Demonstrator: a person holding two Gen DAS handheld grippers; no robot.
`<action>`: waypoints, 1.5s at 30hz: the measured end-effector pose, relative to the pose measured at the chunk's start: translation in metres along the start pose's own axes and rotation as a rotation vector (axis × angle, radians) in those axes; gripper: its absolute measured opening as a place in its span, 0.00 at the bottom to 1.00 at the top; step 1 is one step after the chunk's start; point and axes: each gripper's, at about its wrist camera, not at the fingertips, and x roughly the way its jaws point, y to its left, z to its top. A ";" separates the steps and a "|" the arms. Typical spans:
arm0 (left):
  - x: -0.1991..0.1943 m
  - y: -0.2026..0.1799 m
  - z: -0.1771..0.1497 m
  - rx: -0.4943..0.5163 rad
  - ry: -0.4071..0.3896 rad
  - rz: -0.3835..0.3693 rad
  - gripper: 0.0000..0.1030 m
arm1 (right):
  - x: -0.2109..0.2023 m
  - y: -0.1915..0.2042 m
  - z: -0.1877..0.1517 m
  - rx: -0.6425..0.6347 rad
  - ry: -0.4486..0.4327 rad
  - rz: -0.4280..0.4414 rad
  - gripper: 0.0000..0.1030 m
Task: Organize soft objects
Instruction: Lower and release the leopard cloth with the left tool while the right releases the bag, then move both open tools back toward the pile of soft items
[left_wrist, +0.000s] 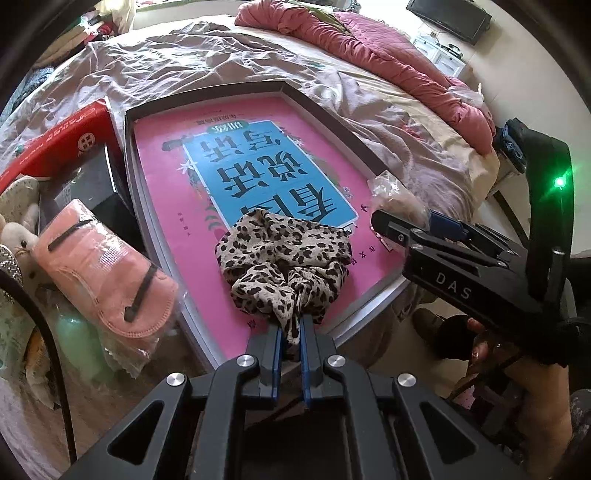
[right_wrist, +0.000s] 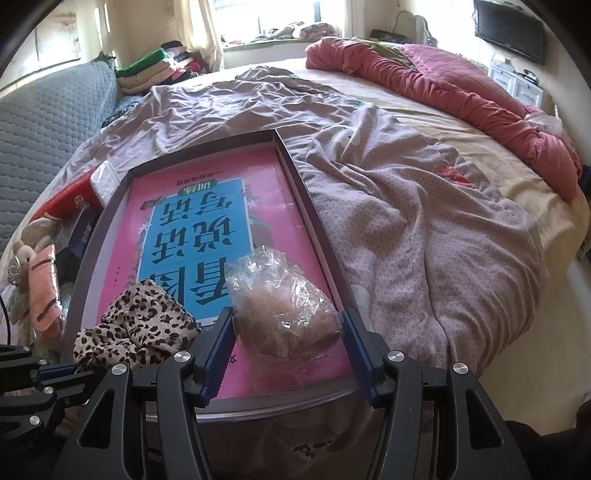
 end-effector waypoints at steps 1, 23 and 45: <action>-0.001 0.000 -0.001 0.005 -0.001 0.000 0.08 | 0.000 0.000 0.000 -0.001 0.000 -0.001 0.58; -0.014 0.002 -0.003 -0.003 -0.039 0.000 0.43 | -0.021 0.003 0.001 0.002 -0.042 -0.005 0.62; -0.090 0.025 -0.016 -0.073 -0.196 0.118 0.64 | -0.073 0.036 0.016 -0.068 -0.156 0.022 0.73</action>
